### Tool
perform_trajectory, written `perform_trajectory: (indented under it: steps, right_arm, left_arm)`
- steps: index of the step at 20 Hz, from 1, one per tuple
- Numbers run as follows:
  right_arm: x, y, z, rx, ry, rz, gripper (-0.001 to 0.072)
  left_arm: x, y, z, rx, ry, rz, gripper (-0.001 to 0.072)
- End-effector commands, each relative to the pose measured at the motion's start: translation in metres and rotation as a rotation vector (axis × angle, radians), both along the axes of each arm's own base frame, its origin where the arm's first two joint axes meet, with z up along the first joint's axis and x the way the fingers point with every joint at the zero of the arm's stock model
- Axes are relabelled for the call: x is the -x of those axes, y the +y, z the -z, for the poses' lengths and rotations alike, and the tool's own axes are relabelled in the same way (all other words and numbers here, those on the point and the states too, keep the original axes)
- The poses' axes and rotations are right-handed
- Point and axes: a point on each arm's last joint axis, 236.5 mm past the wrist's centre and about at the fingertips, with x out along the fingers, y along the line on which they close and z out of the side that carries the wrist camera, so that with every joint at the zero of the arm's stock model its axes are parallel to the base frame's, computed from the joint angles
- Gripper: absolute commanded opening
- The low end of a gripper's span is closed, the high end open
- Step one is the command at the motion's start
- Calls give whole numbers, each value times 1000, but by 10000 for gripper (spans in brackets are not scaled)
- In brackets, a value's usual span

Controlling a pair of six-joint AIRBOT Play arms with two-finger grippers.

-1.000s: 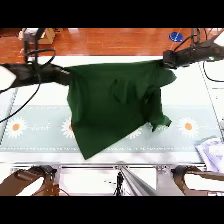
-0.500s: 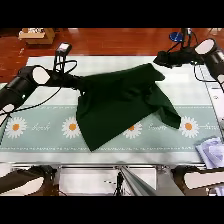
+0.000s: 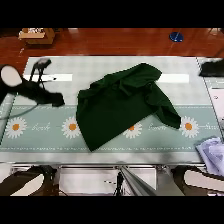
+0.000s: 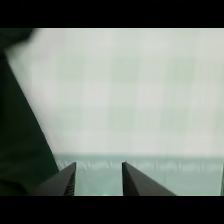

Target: Fold the shirts.

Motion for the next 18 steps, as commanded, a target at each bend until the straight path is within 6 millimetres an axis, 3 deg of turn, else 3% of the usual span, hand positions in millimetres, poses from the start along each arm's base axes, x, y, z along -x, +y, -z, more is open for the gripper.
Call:
perform_trajectory:
  steps: [1,3,5,7,15,18]
  right_arm:
    - [59,-16,22,-102,85,122,394]
    - [76,-21,36,-102,86,154,394]
    - [85,-19,48,-105,104,155,394]
    - [84,-11,54,-144,104,153,394]
    - [86,-4,57,-171,113,145,394]
    - [86,-4,57,-169,111,146,394]
  left_arm:
    - [82,-27,27,155,190,-31,507]
    - [116,-45,40,246,261,-51,613]
    - [135,-57,47,309,309,-69,675]
    - [143,-67,54,351,332,-59,676]
    - [155,-102,106,305,462,13,680]
    - [135,-127,126,355,421,-25,679]
